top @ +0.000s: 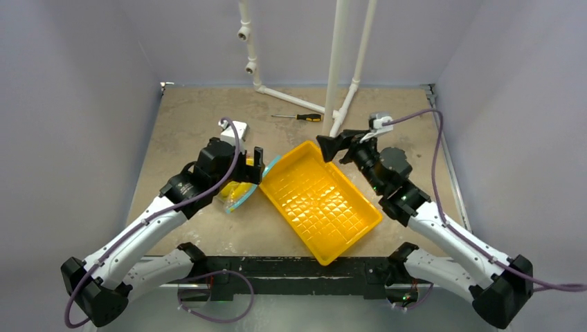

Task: Place the food in the zip-top bag and seal the zipper
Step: Reset both arms

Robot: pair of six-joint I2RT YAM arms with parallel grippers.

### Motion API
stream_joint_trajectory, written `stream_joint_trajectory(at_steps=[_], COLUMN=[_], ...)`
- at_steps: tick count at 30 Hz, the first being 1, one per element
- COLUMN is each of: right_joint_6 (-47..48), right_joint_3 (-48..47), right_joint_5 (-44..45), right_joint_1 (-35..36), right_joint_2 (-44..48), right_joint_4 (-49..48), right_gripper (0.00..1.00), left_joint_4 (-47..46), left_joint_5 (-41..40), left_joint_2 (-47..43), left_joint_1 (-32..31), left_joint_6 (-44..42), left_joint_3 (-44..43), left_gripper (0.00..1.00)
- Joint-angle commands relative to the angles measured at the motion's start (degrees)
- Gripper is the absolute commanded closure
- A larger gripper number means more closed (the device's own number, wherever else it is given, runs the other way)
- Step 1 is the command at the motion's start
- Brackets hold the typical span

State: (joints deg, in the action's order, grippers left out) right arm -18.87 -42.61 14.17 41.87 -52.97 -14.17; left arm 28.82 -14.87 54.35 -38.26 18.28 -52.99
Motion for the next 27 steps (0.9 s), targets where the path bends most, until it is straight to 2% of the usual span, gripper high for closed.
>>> stream_joint_trajectory(at_steps=[1, 5, 9, 14, 27], right_joint_6=[-5.91, -7.60, -8.29, -8.64, -6.58], right_joint_3=[-0.21, 2.01, 4.07, 6.55, 10.13], right_joint_5=[-16.05, -25.27, -27.05, -23.72, -26.24], right_joint_1=[-13.26, -25.73, -32.47, -33.12, -33.10], right_joint_2=[0.92, 2.09, 3.58, 7.08, 14.83], right_joint_4=[-3.27, -4.79, -5.37, -7.23, -13.06], right_gripper=[0.03, 0.02, 0.01, 0.01, 0.01], left_joint_4=[-4.85, -7.76, -8.15, -8.12, -9.16], left_joint_5=[2.30, 8.84, 7.35, 5.55, 2.82], left_joint_2=[-1.32, -2.79, -3.93, -5.64, -14.16], left_joint_1=[4.29, 12.31, 15.29, 15.76, 15.76], left_joint_6=[0.14, 1.38, 2.23, 2.47, 0.71], left_joint_3=[1.75, 4.25, 4.98, 5.24, 8.32], left_gripper=[0.01, 0.01, 0.01, 0.01, 0.01])
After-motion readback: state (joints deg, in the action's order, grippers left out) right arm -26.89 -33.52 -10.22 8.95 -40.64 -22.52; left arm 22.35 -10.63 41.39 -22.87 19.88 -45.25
